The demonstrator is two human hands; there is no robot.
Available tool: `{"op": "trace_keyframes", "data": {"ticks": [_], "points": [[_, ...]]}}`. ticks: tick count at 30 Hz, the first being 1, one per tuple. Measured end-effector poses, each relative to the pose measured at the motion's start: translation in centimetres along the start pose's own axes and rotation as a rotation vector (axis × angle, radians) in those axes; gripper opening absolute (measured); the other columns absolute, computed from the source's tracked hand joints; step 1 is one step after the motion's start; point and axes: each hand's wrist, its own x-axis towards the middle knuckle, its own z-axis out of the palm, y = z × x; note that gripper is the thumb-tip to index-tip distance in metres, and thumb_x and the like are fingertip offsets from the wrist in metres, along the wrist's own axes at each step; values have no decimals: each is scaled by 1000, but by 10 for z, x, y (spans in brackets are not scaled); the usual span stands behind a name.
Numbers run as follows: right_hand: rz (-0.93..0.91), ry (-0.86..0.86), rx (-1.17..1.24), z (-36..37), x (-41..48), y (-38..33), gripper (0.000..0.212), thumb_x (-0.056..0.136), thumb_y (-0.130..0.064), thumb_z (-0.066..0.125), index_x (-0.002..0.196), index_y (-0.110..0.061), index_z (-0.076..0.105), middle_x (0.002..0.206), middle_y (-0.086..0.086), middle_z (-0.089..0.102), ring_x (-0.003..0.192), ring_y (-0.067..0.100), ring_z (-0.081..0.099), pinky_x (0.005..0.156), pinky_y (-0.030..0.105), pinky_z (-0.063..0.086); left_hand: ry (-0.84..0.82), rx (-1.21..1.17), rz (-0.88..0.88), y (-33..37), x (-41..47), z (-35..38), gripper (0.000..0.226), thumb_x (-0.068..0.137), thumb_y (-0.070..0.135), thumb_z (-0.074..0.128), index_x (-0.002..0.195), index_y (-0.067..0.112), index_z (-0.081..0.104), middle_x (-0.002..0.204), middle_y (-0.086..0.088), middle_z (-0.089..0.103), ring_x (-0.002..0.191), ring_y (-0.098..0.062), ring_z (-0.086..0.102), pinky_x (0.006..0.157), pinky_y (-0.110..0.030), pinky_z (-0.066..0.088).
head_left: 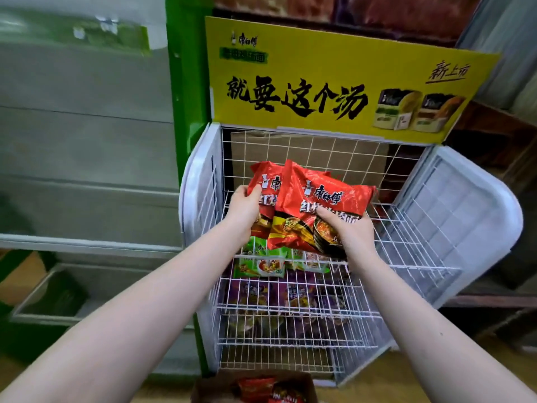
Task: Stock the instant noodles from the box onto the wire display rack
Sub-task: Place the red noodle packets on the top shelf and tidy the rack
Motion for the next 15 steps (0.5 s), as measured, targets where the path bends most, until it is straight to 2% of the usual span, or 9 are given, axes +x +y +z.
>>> {"op": "trace_keyframes", "data": {"ticks": [3,5,8,11,13,15], "points": [[9,-21,13,-10,28,6,64,63,-25,85,119,-15,56,108,1,67,93,13,64,79,28,51,95,11,38,-5,24,6,13,96,33,48,87,24,50,107,-12,65,101,-32,63,94,-51,49],[35,-42,30,-18,51,11,59,66,-25,84,116,-13,56,106,0,66,91,12,63,79,27,47,169,59,46,-12,41,14,15,95,29,50,82,22,51,101,-14,64,93,-29,62,91,-49,49],[101,-82,30,-31,81,18,55,68,-29,82,115,-17,55,97,-6,63,86,11,60,88,30,43,266,108,21,-20,64,27,8,95,27,51,93,20,55,106,-15,66,96,-31,63,92,-48,50],[143,-138,56,-43,109,25,40,68,-32,81,101,-23,61,101,-1,70,95,20,66,97,41,48,300,46,-11,-23,85,39,23,96,28,52,115,17,56,113,-14,65,103,-31,63,95,-49,49],[190,-145,88,-48,126,28,34,67,-32,81,93,-23,62,98,2,71,94,24,68,96,46,49,310,4,-5,-24,96,44,21,95,27,53,113,17,57,108,-14,66,98,-28,63,92,-45,51],[227,-148,114,-51,141,32,34,68,-31,80,95,-22,61,96,3,71,91,25,68,94,48,50,325,0,-2,-25,105,47,21,95,25,54,113,14,58,99,-12,67,90,-25,63,82,-37,53]]}}
